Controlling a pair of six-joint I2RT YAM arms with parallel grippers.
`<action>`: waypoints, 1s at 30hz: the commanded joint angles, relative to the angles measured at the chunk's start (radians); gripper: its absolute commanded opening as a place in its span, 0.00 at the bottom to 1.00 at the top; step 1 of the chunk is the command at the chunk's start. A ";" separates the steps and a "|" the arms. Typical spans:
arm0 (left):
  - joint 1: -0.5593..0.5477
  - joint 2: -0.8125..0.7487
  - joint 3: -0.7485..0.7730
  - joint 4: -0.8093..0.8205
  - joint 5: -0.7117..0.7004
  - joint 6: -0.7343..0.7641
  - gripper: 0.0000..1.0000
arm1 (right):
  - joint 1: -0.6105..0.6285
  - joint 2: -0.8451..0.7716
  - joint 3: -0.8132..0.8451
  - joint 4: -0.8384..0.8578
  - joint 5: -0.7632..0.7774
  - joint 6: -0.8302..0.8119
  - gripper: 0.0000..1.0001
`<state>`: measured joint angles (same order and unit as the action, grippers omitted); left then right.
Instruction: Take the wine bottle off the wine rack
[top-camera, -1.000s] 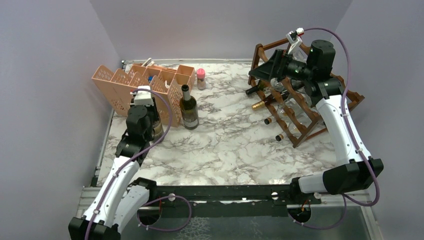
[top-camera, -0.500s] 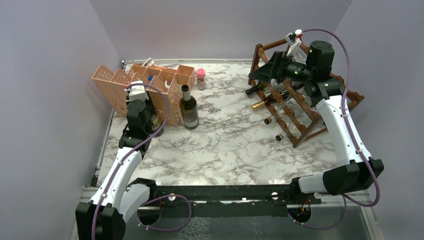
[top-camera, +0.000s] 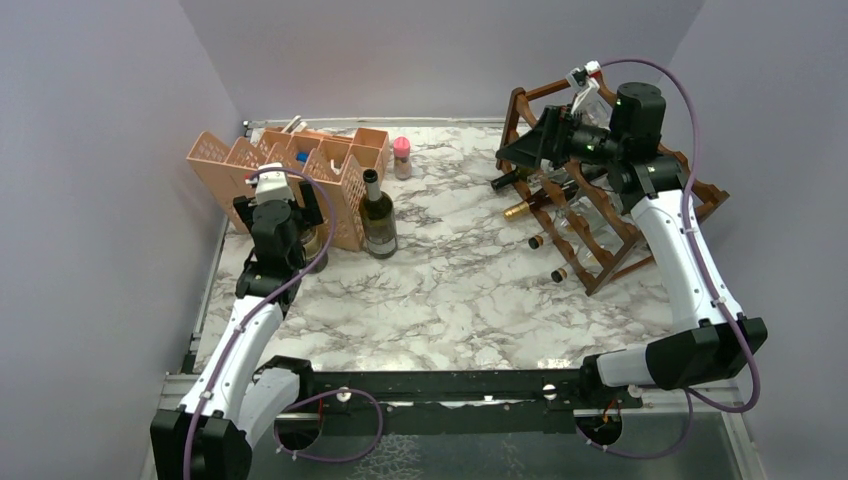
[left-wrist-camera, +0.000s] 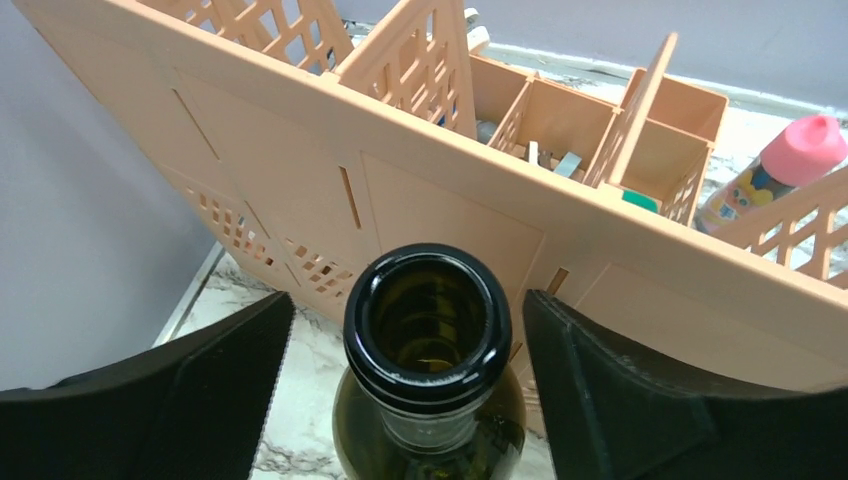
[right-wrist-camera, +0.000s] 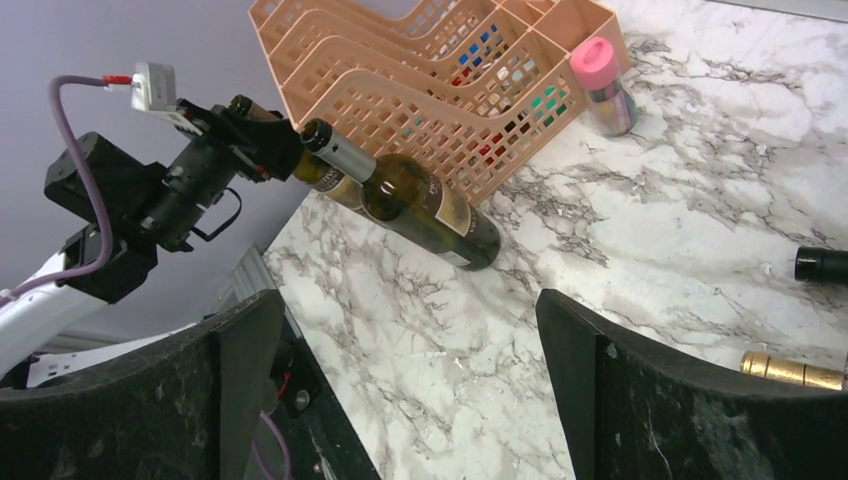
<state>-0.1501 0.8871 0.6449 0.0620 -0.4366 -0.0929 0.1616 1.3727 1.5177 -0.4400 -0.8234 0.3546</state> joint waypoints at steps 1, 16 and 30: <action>0.000 -0.051 0.078 -0.069 0.001 -0.012 0.99 | 0.020 0.016 0.045 -0.031 0.013 -0.034 1.00; -0.003 -0.102 0.429 -0.132 0.269 0.080 0.99 | 0.260 0.132 0.195 -0.214 0.391 -0.200 1.00; -0.220 0.237 0.658 0.217 0.442 0.161 0.99 | 0.529 0.352 0.216 -0.268 1.233 -0.534 1.00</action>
<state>-0.3065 1.0637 1.2369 0.1493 -0.0414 0.0387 0.6975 1.6768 1.7569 -0.7002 0.1158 -0.0387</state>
